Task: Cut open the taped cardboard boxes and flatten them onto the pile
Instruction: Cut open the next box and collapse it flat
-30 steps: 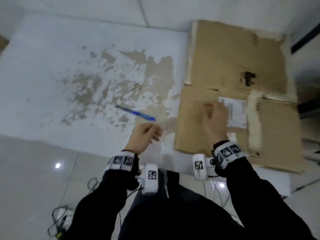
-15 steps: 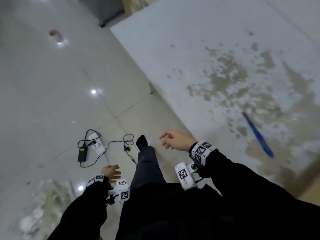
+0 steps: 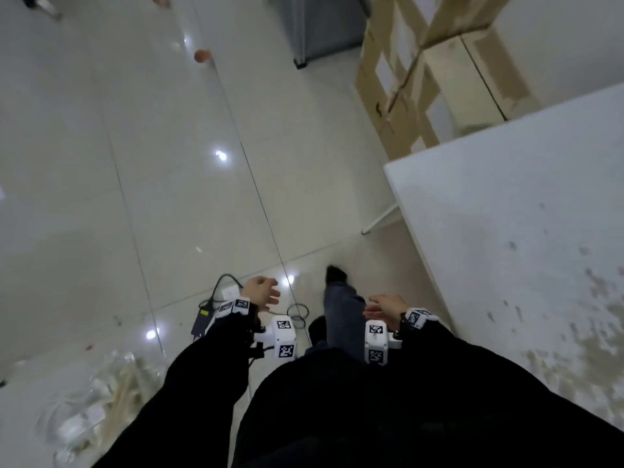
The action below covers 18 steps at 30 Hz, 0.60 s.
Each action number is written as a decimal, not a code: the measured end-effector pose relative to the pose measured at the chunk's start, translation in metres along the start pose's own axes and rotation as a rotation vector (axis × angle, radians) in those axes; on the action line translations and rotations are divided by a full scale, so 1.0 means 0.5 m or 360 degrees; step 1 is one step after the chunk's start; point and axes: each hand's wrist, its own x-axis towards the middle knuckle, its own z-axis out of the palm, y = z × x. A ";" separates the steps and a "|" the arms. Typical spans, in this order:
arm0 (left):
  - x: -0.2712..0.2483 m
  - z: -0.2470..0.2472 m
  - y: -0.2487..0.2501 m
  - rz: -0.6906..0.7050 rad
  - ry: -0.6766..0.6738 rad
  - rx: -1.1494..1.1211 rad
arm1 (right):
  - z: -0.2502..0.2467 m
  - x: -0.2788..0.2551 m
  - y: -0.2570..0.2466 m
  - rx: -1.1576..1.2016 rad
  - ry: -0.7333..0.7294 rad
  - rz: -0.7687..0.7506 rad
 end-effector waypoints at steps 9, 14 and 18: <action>0.165 -0.134 0.407 0.0137 -0.0018 0.0288 | 0.148 0.087 -0.468 0.0007 -0.0105 -0.0106; 0.278 -0.266 0.606 0.0127 0.0084 0.0333 | 0.200 0.088 -0.729 -0.0056 -0.0091 -0.0394; 0.380 -0.332 0.762 0.0015 0.0051 0.0313 | 0.214 0.103 -0.874 0.0058 -0.0133 -0.0427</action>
